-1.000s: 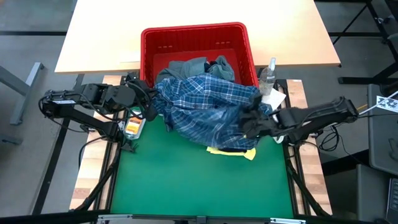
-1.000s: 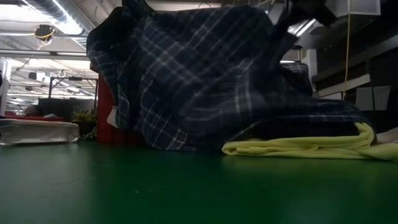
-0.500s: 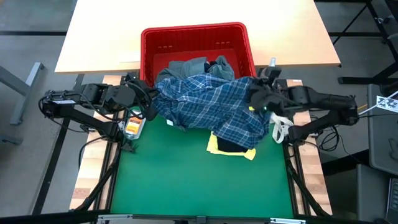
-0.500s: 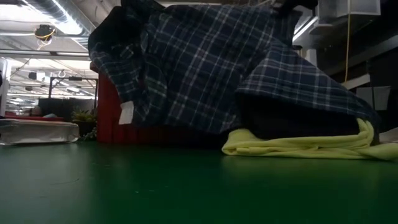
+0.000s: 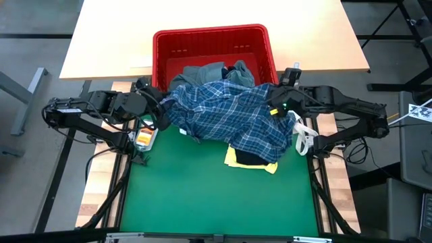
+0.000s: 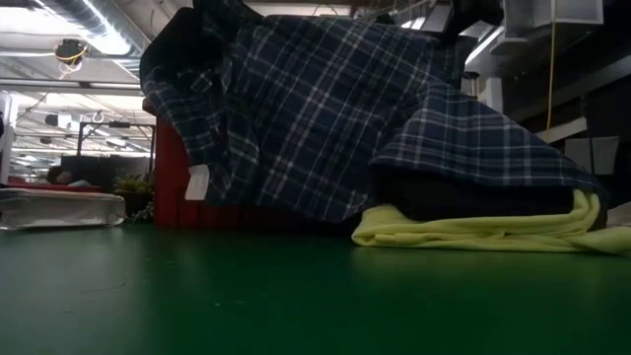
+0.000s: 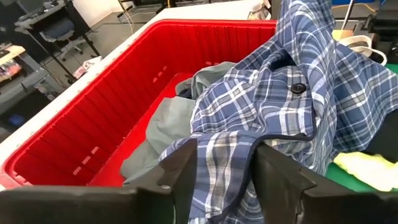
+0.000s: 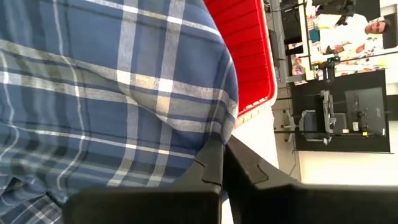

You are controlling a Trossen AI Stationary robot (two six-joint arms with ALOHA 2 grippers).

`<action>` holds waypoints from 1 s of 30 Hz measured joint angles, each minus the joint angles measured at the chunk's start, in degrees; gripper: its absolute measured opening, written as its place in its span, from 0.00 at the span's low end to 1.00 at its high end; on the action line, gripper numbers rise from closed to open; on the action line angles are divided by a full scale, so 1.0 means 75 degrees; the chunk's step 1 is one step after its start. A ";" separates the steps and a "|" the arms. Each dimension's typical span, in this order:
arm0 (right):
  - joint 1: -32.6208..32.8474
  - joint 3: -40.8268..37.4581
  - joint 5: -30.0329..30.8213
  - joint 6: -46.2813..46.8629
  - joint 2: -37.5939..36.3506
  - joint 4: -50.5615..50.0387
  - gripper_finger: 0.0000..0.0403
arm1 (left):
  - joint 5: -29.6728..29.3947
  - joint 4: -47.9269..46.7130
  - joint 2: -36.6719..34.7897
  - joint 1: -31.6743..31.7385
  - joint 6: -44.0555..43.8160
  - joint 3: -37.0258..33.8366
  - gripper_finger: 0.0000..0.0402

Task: Fold Laundry from Bin
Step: Fold the blue shirt

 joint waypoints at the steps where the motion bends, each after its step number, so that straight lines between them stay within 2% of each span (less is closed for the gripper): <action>1: 0.0001 0.0000 0.0000 -0.0004 0.0000 -0.0002 0.01 | 0.0003 -0.0004 0.0000 0.0001 0.0045 0.0000 0.35; 5: 0.0001 0.0000 0.0000 -0.0008 0.0000 -0.0003 0.01 | 0.0006 -0.0004 0.0000 0.0000 0.0502 0.0000 0.36; 9: 0.0001 0.0000 0.0000 -0.0011 0.0000 -0.0001 0.01 | -0.0059 -0.0004 0.0000 0.0003 0.0462 0.0000 0.36; 16: 0.0001 0.0000 0.0005 -0.0012 0.0000 -0.0003 0.01 | -0.0900 -0.0028 0.0000 0.0059 -0.0700 0.0000 0.43; 21: 0.0001 0.0000 0.0005 -0.0014 0.0000 0.0000 0.01 | -0.0551 -0.0033 0.0000 0.0195 -0.1653 0.0000 0.44; 30: 0.0001 0.0000 0.0000 0.0022 0.0000 -0.0003 0.01 | -0.0400 -0.0207 -0.0041 0.0224 -0.1613 0.0000 0.48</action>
